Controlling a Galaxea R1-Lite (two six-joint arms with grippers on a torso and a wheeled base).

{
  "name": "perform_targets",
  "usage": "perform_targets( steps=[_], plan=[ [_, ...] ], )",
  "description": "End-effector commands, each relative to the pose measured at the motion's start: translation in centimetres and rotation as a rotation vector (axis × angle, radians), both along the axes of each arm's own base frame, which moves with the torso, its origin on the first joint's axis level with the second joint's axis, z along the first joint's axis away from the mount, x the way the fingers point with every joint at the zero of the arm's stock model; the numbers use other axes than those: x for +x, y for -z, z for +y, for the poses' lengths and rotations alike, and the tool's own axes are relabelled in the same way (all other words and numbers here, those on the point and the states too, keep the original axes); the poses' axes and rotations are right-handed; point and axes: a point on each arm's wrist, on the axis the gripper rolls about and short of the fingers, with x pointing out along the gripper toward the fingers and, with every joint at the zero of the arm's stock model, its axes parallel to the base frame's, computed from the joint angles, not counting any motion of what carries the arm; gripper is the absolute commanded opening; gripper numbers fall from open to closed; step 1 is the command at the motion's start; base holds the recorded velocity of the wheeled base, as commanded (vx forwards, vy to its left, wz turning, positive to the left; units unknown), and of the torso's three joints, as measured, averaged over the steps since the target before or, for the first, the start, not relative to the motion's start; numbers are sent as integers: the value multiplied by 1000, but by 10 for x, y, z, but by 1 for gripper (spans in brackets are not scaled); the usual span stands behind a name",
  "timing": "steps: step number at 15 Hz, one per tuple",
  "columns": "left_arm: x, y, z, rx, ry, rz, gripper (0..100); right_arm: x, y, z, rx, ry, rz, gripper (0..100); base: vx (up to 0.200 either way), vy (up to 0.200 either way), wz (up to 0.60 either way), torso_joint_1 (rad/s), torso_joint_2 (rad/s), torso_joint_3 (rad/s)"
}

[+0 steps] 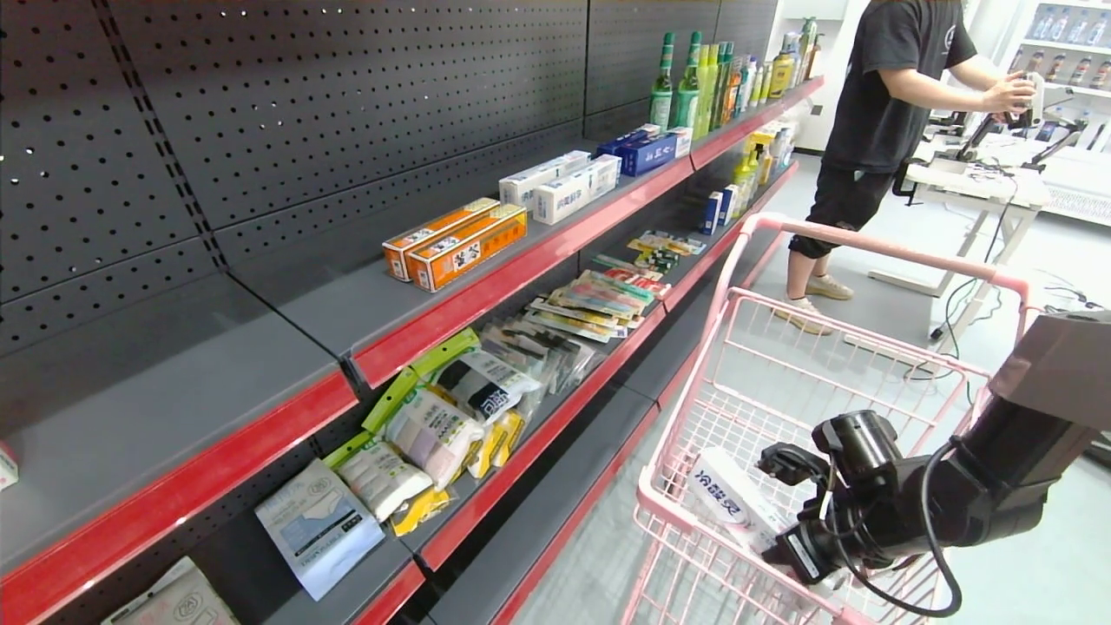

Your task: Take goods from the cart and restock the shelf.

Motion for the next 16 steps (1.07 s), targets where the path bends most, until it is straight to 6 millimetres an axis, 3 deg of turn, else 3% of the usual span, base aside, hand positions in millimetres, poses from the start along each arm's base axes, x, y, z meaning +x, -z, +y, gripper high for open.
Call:
perform_targets(
  steps=[1,7,16],
  plan=[
    [0,0,0,0,0,1,100,-8,-30,10,-20,34,-91,0,0,0,0,0,0,0],
    [0,0,0,-2,0,-1,100,-30,-101,0,-64,258,-348,0,0,0,0,0,0,0],
    [0,0,0,-2,0,1,100,-90,-150,-15,-39,309,-536,0,0,0,0,0,0,0]
  ],
)
